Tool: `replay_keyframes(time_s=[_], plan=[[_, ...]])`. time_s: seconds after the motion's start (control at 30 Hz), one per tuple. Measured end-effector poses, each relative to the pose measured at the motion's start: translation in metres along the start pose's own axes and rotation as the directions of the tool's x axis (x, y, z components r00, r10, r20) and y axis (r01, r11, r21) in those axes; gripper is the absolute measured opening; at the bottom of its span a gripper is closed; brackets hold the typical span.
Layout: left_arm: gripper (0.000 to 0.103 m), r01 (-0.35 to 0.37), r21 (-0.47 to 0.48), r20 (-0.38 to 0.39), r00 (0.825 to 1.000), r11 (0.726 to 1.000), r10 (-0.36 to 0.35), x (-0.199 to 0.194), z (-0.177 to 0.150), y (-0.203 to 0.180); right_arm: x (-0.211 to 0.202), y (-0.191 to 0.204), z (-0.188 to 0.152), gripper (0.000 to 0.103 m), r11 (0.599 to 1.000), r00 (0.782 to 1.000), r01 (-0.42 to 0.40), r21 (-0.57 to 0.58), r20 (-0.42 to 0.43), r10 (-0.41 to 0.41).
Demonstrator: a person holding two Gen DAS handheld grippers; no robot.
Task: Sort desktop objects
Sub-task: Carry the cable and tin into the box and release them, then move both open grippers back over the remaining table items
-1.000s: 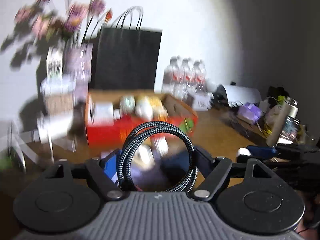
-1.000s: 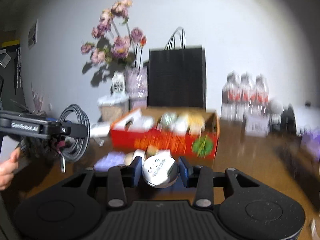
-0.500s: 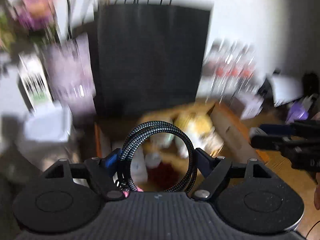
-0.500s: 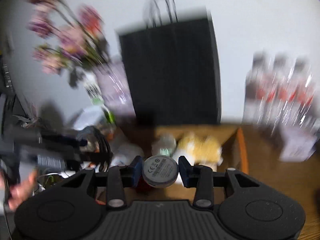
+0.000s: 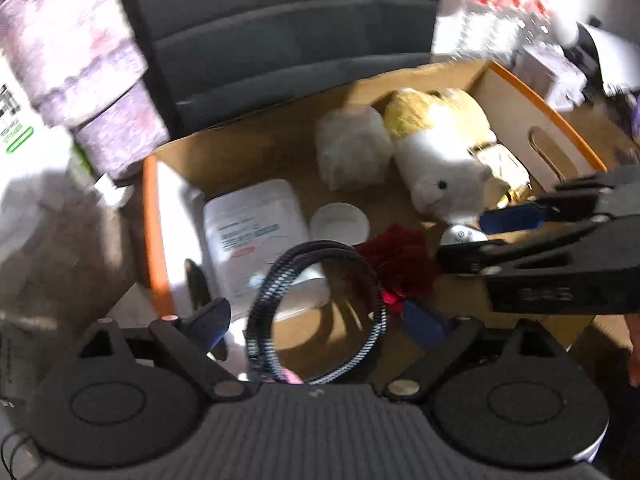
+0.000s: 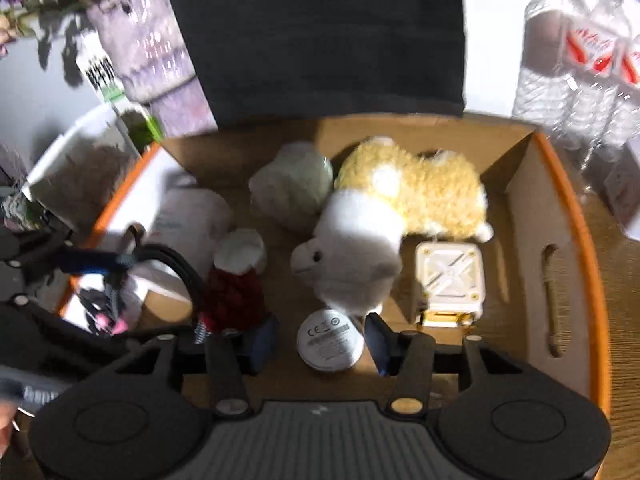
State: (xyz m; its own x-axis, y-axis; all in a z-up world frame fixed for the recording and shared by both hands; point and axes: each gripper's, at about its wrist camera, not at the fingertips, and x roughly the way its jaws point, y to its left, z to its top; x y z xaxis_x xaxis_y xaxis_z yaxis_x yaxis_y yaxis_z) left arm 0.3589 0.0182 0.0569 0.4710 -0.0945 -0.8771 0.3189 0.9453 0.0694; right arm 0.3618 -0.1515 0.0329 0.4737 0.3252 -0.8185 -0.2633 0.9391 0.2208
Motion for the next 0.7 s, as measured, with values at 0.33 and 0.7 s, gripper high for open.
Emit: replay_keyframes(time_s=[0.33,0.7], plan=[[0.099,0.06,-0.207,0.115,0.993,0.976,-0.036,-0.066,-0.009,0.009,-0.083,0.001,-0.022,0.067,0.997,0.986,0.059,-0.051,0.16,-0.05],[0.103,-0.037,-0.26,0.287,0.951,0.965,0.114,-0.137,-0.131,-0.05,-0.161,-0.002,-0.148,0.072,0.97,0.925,0.208,-0.121,0.348,-0.155]])
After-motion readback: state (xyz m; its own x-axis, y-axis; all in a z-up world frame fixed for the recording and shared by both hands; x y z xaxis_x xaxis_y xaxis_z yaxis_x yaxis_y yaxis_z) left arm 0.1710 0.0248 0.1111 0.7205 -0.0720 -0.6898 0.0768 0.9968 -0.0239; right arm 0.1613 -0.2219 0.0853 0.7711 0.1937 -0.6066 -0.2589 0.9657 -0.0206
